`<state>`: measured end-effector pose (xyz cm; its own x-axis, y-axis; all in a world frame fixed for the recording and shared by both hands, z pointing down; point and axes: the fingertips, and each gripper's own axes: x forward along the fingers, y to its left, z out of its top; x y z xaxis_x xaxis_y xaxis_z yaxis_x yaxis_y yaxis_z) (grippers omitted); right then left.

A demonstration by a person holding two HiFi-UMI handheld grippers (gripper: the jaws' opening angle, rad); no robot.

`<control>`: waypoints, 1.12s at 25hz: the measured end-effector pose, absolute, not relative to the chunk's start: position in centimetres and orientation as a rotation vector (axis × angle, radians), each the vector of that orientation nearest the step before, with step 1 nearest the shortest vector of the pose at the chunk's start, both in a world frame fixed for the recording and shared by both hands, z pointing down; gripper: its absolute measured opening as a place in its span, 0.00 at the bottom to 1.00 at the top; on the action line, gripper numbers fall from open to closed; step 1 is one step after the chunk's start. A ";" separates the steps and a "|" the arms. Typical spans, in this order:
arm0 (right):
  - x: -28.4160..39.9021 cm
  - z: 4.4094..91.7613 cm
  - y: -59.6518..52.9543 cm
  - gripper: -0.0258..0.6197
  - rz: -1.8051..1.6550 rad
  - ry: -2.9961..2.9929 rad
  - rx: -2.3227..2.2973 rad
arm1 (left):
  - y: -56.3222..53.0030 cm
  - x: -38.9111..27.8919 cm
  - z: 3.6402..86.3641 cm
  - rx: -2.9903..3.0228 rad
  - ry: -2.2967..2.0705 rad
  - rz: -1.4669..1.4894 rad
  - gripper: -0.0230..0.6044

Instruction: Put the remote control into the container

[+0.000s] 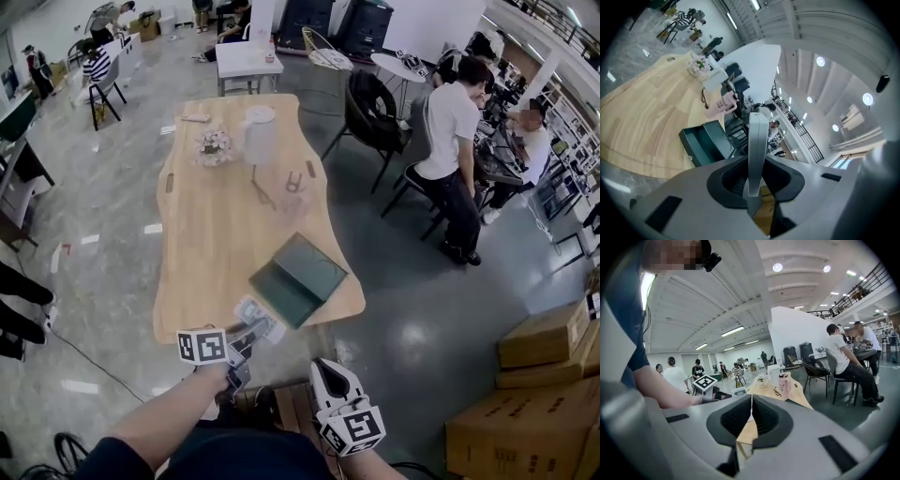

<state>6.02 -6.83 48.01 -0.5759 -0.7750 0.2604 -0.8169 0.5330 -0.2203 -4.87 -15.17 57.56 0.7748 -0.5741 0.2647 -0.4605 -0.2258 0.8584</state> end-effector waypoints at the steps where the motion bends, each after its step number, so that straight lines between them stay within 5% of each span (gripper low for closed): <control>1: 6.0 48.0 -7.0 0.07 0.480 -2.629 1.382 | -15.7 -4.6 58.3 1.852 -0.788 -0.126 0.18; 28: 7.4 53.3 -12.9 0.07 0.554 -2.537 1.392 | -27.3 2.3 75.5 1.470 -0.793 -0.003 0.18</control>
<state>7.45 -12.86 53.31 -0.5387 -0.7695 0.3431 -0.8425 0.4877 -0.2289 2.32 -27.35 75.51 0.7521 -0.4611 0.4709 -0.4577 0.1488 0.8766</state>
